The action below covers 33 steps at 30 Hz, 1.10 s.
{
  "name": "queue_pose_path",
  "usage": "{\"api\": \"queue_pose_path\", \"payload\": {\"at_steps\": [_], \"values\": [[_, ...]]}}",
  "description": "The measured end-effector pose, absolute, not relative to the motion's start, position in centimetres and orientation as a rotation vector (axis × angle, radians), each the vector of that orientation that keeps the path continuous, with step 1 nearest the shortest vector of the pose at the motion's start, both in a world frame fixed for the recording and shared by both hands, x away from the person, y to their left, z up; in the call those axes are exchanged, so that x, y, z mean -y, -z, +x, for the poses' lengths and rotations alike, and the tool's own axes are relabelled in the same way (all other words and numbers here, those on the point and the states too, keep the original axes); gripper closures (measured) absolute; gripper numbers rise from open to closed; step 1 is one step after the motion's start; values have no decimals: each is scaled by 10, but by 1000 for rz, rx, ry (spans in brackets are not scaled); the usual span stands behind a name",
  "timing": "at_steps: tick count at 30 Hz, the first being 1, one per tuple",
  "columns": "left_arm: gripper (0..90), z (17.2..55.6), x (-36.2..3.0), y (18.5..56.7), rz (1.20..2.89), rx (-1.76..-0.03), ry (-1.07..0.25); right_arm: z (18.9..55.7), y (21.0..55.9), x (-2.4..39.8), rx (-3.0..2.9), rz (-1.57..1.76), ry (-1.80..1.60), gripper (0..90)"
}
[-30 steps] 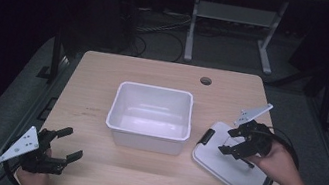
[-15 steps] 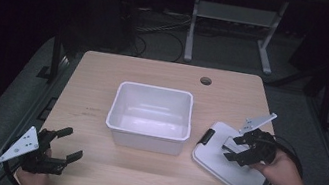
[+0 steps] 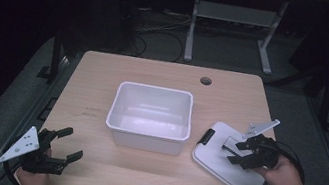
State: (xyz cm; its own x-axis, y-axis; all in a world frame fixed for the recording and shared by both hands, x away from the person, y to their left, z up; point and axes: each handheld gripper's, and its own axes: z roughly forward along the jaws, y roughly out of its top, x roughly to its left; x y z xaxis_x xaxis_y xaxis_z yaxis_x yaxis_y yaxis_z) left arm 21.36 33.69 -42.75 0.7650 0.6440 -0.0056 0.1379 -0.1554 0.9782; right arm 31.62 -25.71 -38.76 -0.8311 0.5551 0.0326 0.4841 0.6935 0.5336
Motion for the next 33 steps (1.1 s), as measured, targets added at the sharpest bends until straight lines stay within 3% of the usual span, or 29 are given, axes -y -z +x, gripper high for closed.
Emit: {"api": "queue_pose_path", "payload": {"at_steps": [33], "values": [[157, 213, -337, 428, 1695, -623, -496, 317, 404, 267, -2769, 885, -766, 670]]}}
